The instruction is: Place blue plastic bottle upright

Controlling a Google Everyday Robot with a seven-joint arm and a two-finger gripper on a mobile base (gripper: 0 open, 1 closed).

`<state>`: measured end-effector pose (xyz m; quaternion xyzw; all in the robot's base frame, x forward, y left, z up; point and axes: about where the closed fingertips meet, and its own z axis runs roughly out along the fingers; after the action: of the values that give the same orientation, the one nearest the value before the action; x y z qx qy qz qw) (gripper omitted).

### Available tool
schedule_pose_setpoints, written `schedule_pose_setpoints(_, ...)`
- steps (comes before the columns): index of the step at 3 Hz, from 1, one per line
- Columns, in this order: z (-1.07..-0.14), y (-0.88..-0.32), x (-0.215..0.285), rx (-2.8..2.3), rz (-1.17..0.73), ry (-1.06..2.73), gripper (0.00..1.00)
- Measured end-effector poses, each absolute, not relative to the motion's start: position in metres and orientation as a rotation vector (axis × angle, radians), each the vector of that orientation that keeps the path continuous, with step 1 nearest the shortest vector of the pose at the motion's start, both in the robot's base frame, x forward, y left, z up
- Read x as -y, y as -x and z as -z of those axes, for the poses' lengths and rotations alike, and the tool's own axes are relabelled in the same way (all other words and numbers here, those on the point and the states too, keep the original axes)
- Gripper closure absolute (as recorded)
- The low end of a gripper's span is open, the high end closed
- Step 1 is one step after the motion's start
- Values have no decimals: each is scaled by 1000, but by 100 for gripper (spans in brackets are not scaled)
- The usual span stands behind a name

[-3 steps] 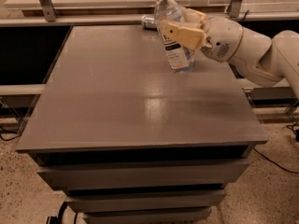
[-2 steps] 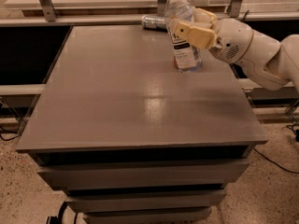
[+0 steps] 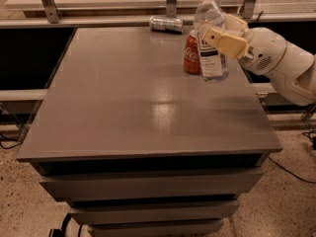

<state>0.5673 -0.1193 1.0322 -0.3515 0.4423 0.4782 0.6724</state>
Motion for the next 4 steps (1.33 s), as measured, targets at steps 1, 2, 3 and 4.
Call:
schedule_pose_setpoints(1, -1026, -562, 139, -977, -1081, 746, 100)
schedule_pose_setpoints(2, -1016, -558, 155, -946, -1096, 706, 100)
schedule_pose_setpoints(3, -1005, -555, 169, -916, -1119, 681, 100)
schedule_pose_setpoints(4, -996, -553, 183, -890, -1141, 658, 100)
